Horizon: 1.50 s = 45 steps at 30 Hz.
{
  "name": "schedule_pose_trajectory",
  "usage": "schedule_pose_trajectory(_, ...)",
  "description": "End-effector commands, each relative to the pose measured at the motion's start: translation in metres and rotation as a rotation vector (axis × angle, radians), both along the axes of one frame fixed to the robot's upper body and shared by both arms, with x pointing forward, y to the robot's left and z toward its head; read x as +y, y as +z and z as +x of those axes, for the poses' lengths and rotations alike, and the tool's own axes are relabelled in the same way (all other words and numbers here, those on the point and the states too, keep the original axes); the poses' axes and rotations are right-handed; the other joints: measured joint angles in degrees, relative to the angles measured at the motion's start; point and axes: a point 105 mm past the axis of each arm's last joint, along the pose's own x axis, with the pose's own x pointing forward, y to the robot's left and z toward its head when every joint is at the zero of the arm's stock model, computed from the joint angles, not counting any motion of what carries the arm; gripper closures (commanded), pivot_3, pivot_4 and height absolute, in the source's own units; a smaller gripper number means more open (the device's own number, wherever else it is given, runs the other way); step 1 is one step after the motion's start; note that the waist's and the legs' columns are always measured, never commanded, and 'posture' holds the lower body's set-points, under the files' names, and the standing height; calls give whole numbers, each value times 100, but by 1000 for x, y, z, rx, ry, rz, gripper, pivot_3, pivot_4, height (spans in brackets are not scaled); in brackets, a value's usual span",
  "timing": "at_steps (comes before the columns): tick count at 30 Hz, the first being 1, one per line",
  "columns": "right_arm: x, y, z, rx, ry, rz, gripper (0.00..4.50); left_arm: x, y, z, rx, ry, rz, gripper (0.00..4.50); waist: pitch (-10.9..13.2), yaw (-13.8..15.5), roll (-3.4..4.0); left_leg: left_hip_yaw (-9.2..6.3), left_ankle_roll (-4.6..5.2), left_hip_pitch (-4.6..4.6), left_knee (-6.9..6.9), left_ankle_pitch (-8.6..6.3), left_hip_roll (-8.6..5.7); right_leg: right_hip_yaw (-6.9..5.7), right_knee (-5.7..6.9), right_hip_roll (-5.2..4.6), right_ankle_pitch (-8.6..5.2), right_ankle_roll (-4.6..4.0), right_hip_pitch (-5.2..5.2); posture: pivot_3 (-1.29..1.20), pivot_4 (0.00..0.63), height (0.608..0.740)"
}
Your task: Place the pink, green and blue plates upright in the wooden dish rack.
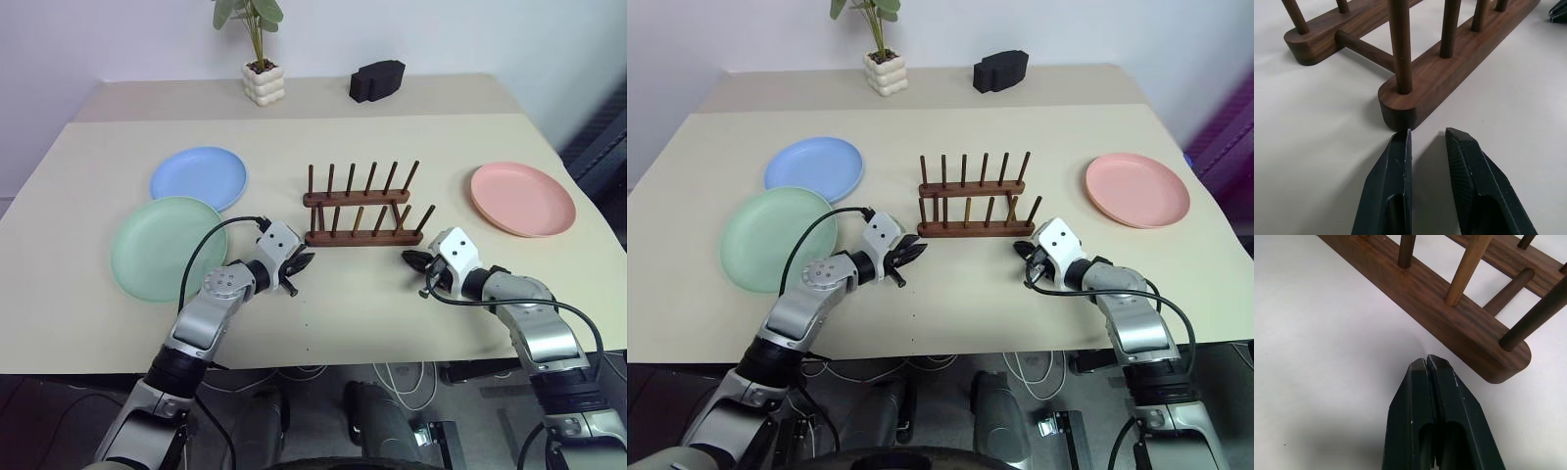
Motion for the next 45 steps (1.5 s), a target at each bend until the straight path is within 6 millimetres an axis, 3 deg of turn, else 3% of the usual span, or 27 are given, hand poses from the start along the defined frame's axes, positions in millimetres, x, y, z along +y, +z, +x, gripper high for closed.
schedule_pose_trajectory(1,0,6,5,-34,-8,2,4500,11,-11,3,30,51,36,3405,0,0,0,0,0,0,0,0,0,0,0,0,0,0,0,0,150,735)
schedule_pose_trajectory(23,-6,8,17,-67,-57,0,4500,16,-7,10,10,92,17,3405,-1,-5,0,0,0,0,0,0,-1,0,0,0,3,-3,1,0,150,735)
schedule_pose_trajectory(27,-6,11,10,-62,-32,7,4500,15,-6,7,10,82,11,3405,-1,-4,0,0,0,0,0,0,-1,0,0,0,3,-3,1,0,150,735)
schedule_pose_trajectory(31,-8,29,-7,-55,39,42,4500,17,3,-6,-11,13,-22,3405,0,-8,0,-2,0,-2,-5,0,0,0,-1,0,1,-2,-1,0,150,735)
schedule_pose_trajectory(35,-39,58,-15,-52,-7,82,3188,22,20,-30,-22,-91,-113,3456,5,-8,4,1,1,-5,-8,-1,9,3,-2,-2,0,-3,-8,0,150,735)
schedule_pose_trajectory(38,-68,81,-11,-100,-86,-15,1664,26,29,-53,3,-204,-159,2559,6,0,1,1,1,-8,-4,-1,10,2,-3,-3,-2,-3,-8,0,150,735)
schedule_pose_trajectory(41,-93,83,0,-105,-187,-99,90,24,37,-63,6,-270,-187,1055,6,2,1,3,0,-9,-3,-1,10,2,-7,-6,-4,-1,-9,0,150,735)
schedule_pose_trajectory(43,-107,78,9,-89,-251,-145,0,20,43,-65,-3,-298,-203,22,5,2,0,5,0,-10,-1,-1,9,2,-9,-6,-5,0,-8,0,150,735)
schedule_pose_trajectory(45,-111,74,15,-77,-273,-140,0,17,45,-65,-10,-306,-206,22,6,-1,0,6,0,-11,-2,-1,8,2,-12,-6,-3,-3,-8,0,150,735)
